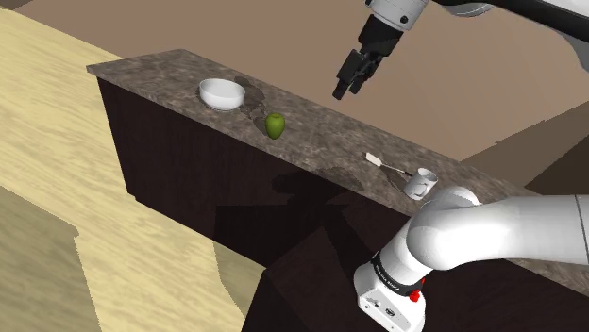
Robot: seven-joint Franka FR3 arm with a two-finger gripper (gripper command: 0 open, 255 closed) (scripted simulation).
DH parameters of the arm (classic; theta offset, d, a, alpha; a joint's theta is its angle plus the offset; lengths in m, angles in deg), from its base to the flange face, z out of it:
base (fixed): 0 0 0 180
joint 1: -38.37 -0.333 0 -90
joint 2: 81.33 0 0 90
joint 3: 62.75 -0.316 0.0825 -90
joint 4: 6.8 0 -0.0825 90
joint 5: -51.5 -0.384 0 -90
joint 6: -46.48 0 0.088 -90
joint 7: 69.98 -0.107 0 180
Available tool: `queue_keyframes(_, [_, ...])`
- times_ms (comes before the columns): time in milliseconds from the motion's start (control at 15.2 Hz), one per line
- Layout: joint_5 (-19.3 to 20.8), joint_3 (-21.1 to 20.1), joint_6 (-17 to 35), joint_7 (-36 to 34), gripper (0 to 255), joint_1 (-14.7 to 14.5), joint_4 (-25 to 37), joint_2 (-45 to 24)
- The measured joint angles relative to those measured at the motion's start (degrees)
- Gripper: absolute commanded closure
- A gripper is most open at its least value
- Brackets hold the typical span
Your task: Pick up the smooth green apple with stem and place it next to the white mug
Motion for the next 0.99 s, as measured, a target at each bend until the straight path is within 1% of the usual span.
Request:
queue_keyframes(66, [0.00, 0.00, 0.00, 0.00, 0, 0.00, 0.00, 0.00])
queue_keyframes(264, [-0.11, -0.01, 3.65, -1.15, 0, 0.80, -0.91, -2.58])
queue_keyframes(726, [-0.40, 0.12, 16.20, -4.88, 0, 3.33, -2.59, -12.81])
queue_keyframes(990, [-0.62, 0.16, 23.05, -7.30, 0, 4.57, -1.69, -20.13])
